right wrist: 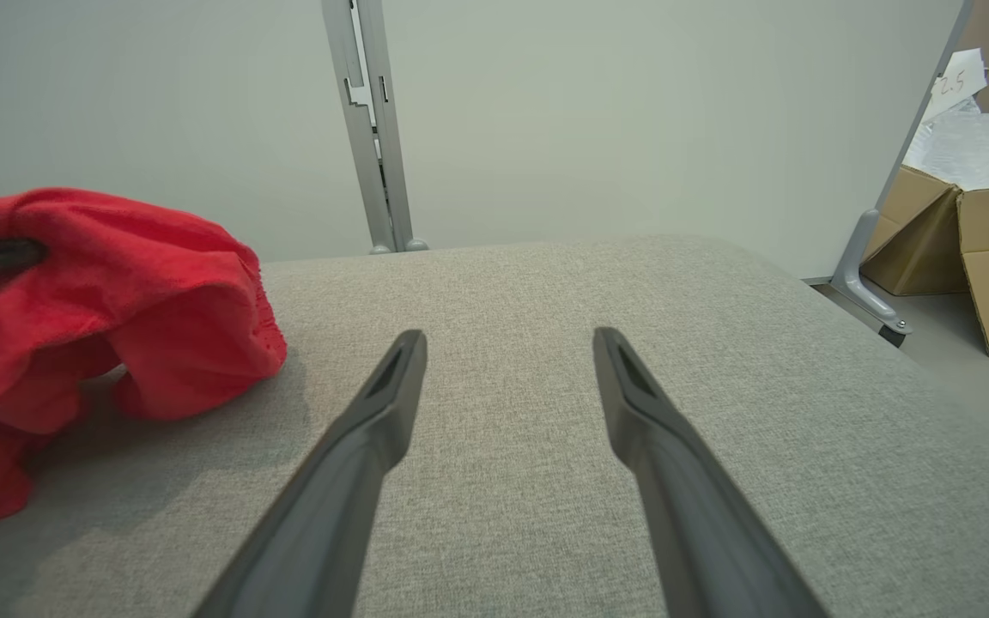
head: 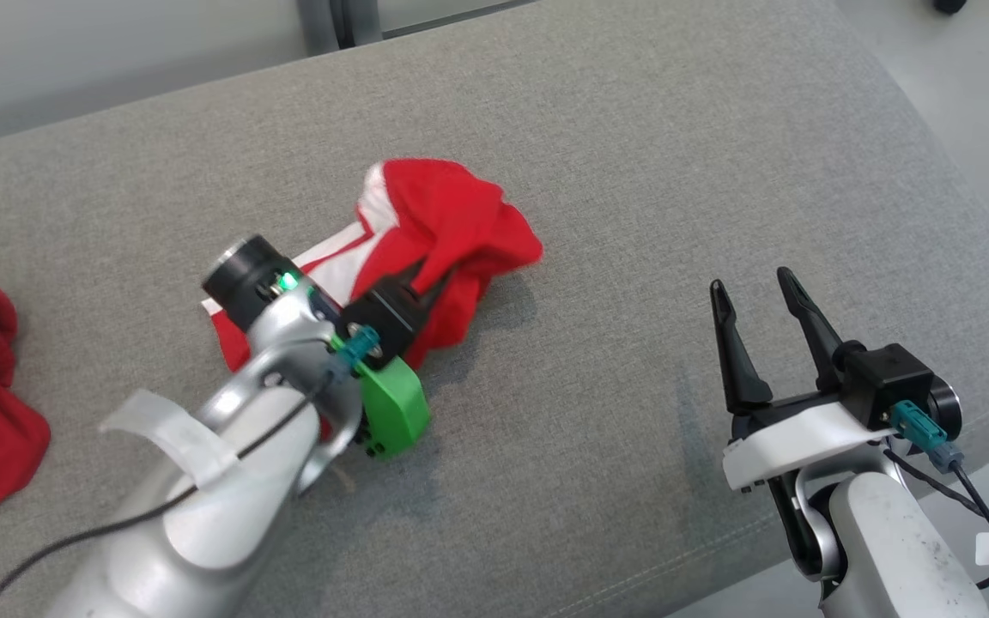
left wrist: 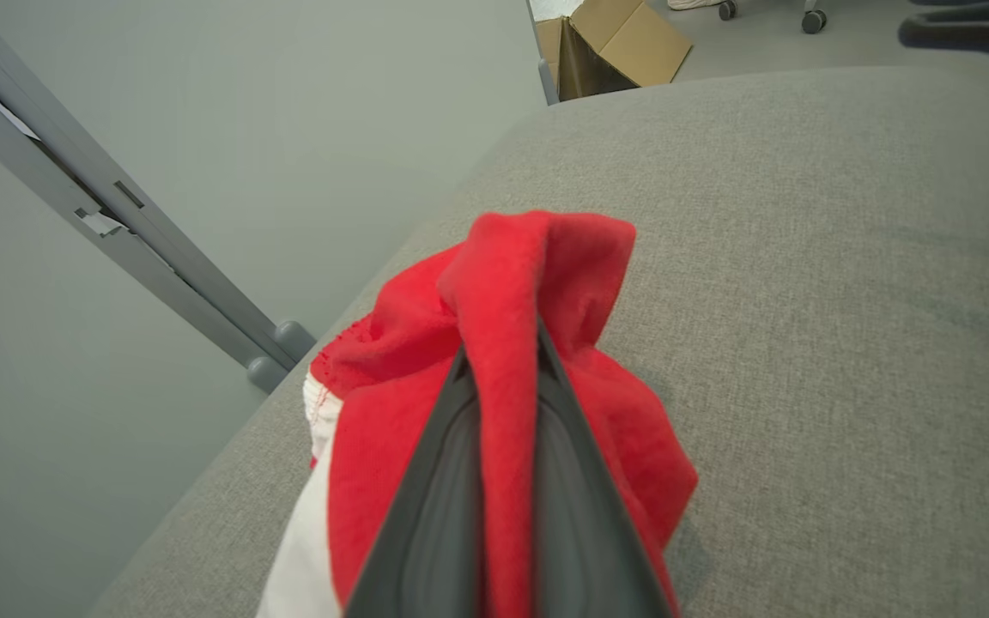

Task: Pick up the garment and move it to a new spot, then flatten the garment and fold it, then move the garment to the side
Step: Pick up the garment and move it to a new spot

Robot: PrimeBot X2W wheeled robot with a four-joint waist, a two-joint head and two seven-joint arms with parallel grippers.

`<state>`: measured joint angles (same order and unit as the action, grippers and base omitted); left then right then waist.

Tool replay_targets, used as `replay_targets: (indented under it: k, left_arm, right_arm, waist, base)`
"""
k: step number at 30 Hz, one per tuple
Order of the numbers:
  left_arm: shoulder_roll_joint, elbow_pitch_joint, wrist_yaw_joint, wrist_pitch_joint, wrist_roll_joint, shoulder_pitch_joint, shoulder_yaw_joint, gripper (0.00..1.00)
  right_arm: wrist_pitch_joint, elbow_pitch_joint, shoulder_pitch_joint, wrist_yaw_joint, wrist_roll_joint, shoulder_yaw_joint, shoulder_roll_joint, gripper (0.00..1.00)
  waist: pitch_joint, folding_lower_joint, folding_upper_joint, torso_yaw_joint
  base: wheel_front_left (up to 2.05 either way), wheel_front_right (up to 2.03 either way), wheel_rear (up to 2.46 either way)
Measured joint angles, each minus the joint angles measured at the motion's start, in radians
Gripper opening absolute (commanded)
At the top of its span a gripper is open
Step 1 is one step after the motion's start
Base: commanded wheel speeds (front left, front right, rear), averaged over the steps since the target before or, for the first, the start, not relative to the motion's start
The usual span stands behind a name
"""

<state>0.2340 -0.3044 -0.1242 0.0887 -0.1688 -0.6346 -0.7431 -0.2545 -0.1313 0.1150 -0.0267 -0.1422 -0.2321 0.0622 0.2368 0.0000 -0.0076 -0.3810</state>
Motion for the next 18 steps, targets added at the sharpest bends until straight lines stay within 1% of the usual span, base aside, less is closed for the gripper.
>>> replay_targets:
  k: [4,8,11,13,14,15,18]
  left_arm:
    - [-0.05,-0.061,-0.003,0.008,-0.01,0.073,-0.092,0.0]
    - [-0.087,-0.085,-0.007,0.033,-0.013,0.126,-0.177,0.0]
    - [-0.096,-0.098,-0.007,0.057,-0.009,0.124,-0.218,0.0]
    - [-0.095,-0.111,-0.007,0.066,-0.009,0.124,-0.251,0.0]
    - [-0.102,-0.12,-0.007,0.082,-0.013,0.124,-0.272,0.41]
    - [-0.112,-0.128,-0.007,0.09,-0.017,0.124,-0.273,1.0]
    - [-0.14,-0.139,-0.007,0.114,-0.046,0.125,-0.274,1.0]
  right_arm:
    - [0.0,0.0,0.004,0.0,0.0,-0.003,-0.002,1.0]
    - [0.0,0.006,0.006,0.0,0.0,0.002,-0.002,1.0]
    - [0.0,0.005,0.009,0.002,0.0,0.004,-0.002,1.0]
    - [0.0,0.005,0.016,0.009,0.0,0.005,-0.002,1.0]
    - [0.0,0.005,0.026,0.02,0.0,0.004,-0.001,1.0]
    - [0.0,0.004,0.03,0.029,0.001,0.001,0.001,1.0]
    - [0.0,-0.003,0.055,0.059,0.003,-0.016,0.015,1.0]
  waist:
    - [0.021,0.0,0.0,-0.014]
    - [0.034,0.0,0.0,-0.008]
    - [0.035,0.0,0.0,0.008]
    - [0.035,0.0,0.0,0.02]
    - [0.033,0.0,0.0,0.033]
    - [0.031,0.0,0.0,0.04]
    - [0.025,0.0,0.0,0.064]
  base:
    - [0.0,0.0,0.0]
    - [0.0,0.0,0.0]
    - [0.0,0.0,0.0]
    - [0.0,0.0,0.0]
    - [0.0,0.0,0.0]
    - [0.0,0.0,0.0]
    - [0.0,0.0,0.0]
